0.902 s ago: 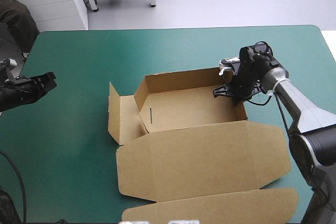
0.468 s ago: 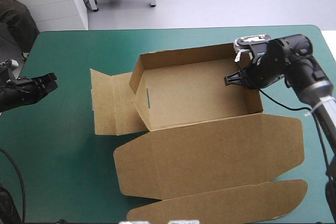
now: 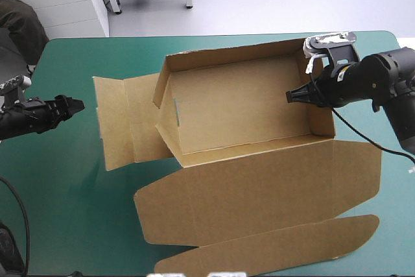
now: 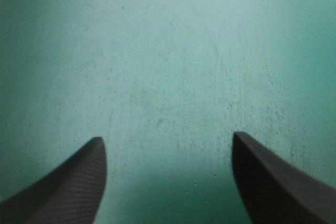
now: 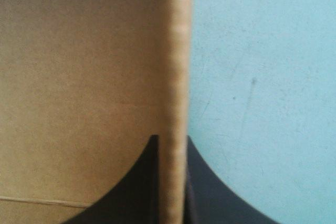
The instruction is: Fold the box
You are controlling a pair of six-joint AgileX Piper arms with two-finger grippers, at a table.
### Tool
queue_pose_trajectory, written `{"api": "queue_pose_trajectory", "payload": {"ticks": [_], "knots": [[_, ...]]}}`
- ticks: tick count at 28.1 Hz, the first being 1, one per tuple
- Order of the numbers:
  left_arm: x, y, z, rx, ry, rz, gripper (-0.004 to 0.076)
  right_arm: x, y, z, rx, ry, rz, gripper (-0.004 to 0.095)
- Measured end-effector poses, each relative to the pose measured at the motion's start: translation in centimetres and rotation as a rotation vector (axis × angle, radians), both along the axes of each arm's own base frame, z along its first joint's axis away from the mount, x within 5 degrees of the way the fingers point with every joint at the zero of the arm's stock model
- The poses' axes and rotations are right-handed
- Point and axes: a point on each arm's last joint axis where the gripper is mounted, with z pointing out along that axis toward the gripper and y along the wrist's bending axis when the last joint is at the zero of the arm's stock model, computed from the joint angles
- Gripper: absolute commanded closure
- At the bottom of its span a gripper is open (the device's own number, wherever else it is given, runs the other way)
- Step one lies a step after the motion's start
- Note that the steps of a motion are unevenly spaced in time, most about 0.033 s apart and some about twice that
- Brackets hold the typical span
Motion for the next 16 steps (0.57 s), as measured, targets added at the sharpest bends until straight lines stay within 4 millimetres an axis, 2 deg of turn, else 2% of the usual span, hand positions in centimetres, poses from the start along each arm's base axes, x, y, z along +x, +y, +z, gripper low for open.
{"api": "queue_pose_trajectory", "payload": {"ticks": [4,7,9,10,16], "knots": [[0.0,-0.2,0.0,0.000,0.000,-0.008,0.0091,0.1,0.7,0.3,0.054,-0.032,0.059,0.0928],[0.3,-1.2,0.0,0.000,0.000,-0.044,0.0091,0.2,1.2,0.6,0.088,-0.069,0.112,0.0928],[0.6,-2.5,0.0,0.000,0.000,-0.091,0.0092,0.4,1.5,0.7,0.108,-0.091,0.142,0.0928],[0.9,-4.2,0.0,-0.002,-0.001,-0.146,0.0091,0.8,1.8,0.5,0.115,-0.100,0.153,0.0928],[1.2,-8.4,0.5,-0.079,-0.022,-0.292,0.0092,2.5,2.1,-0.6,0.101,-0.094,0.142,0.0928]]}}
